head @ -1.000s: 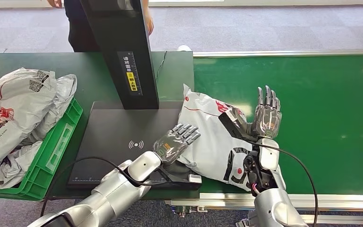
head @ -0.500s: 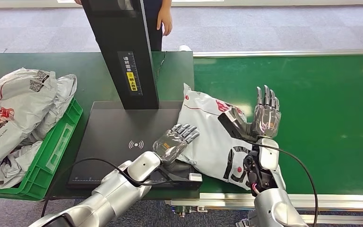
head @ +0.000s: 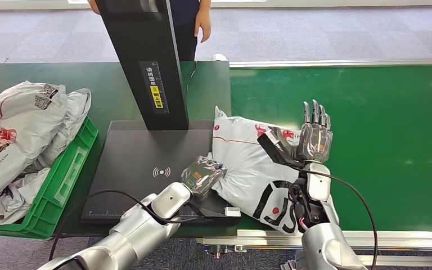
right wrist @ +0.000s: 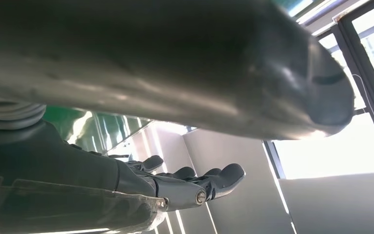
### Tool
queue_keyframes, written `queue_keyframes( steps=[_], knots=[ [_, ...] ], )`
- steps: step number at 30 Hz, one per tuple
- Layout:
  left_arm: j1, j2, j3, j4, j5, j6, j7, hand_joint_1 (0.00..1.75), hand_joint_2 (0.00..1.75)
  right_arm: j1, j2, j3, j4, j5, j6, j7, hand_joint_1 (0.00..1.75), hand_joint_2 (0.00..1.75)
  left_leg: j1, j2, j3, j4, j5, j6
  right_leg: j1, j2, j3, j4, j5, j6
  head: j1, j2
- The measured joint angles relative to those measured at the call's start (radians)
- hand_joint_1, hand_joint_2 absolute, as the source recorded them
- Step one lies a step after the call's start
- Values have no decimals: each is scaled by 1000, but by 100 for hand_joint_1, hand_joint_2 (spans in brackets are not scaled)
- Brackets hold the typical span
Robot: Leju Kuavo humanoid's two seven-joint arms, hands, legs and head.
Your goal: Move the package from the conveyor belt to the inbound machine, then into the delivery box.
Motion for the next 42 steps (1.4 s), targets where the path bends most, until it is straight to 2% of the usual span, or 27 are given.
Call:
queue_keyframes(
  steps=[9, 18, 20, 25, 32, 38, 42],
  knots=[
    [11, 4, 4, -2, 15, 41, -16, 175, 175, 0, 0, 2, 0, 2, 0, 1, 0, 0, 0, 0, 0, 0, 0, 0, 0, 0, 0, 0, 0, 0, 0, 0],
    [63, 9, 81, -95, 207, 119, -148, 175, 175, 0, -1, 0, 0, 5, 0, 14, 0, 0, 0, 0, 0, 0, 0, 0, 0, 0, 0, 0, 0, 0, 0, 0],
    [91, 14, 101, -166, 271, 107, -175, 175, 175, 1, -3, -2, 0, 5, 0, 16, 0, 0, 0, 0, 0, 0, 0, 0, 0, 0, 0, 0, 0, 0, 0, 0],
    [195, 43, 120, -441, 423, 54, -203, 175, 175, 3, -11, -6, 0, 3, 0, 18, 0, 0, 0, 0, -1, 0, 0, 0, 0, 0, -1, 0, 0, 0, 0, 0],
    [349, 95, 119, -785, 460, 22, -197, 175, 175, 19, -20, -10, 0, 1, 0, 18, 0, 0, 0, 0, -1, 0, 0, 0, 0, 0, -1, 0, 0, 0, 0, 0],
    [415, 115, 110, -959, 433, 34, -190, 175, 175, 25, -23, -14, -2, 2, 0, 23, 0, 0, 0, 0, -1, 0, 0, 0, 0, 0, -1, 0, 0, 0, 0, 0],
    [439, 117, 115, -1031, 433, 88, -185, 175, 175, 35, -23, -18, -11, 2, 0, 22, 0, 0, 0, 0, -1, 0, 0, 0, 0, 0, -1, 0, 0, 0, 0, 0]
  ],
)
